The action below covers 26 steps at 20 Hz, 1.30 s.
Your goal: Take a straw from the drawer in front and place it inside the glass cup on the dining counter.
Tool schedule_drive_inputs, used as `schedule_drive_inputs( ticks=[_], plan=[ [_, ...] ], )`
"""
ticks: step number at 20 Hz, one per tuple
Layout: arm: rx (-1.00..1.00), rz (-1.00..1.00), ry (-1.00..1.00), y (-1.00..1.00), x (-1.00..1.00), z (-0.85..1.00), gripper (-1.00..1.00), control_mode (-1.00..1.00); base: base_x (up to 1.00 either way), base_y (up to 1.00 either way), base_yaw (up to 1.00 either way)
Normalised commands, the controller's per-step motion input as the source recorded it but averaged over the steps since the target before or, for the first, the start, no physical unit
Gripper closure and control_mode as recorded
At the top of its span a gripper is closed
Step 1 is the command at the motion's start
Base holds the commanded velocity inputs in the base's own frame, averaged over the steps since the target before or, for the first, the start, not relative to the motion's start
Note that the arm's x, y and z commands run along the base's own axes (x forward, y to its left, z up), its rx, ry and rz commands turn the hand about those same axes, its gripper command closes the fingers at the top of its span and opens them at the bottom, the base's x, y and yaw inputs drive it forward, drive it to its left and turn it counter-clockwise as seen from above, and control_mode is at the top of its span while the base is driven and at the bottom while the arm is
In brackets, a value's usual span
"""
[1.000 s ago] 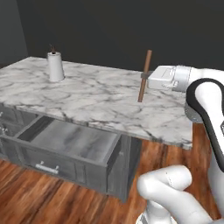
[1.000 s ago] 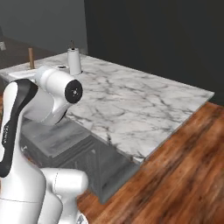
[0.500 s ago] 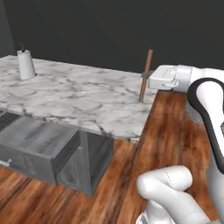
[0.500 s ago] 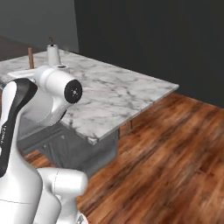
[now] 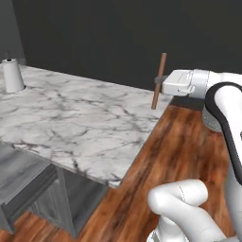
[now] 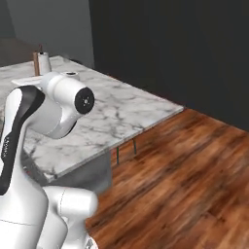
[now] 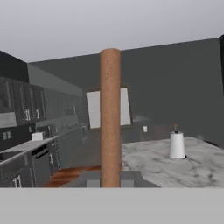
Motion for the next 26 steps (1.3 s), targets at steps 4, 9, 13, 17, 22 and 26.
schedule_drive_inputs(
  ticks=[4, 9, 13, 17, 22, 26],
  plan=[
    [0.00, 0.00, 0.00, 0.00, 0.00, 0.00, 1.00, 1.00, 0.91, -1.00, 0.34],
    [0.00, 0.00, 0.00, 0.00, 0.00, 0.00, 1.00, 1.00, 0.86, -1.00, 0.33],
    [0.00, 0.00, 0.00, 0.00, 0.00, 0.00, 1.00, 1.00, 0.80, -1.00, 0.30],
    [0.00, 0.00, 0.00, 0.00, 0.00, 0.00, 1.00, 1.00, 0.77, -1.00, 0.29],
    [0.00, 0.00, 0.00, 0.00, 0.00, 0.00, 1.00, 1.00, 0.73, -1.00, 0.28],
    [0.00, 0.00, 0.00, 0.00, 0.00, 0.00, 1.00, 1.00, 0.72, -1.00, 0.26]
  ],
)
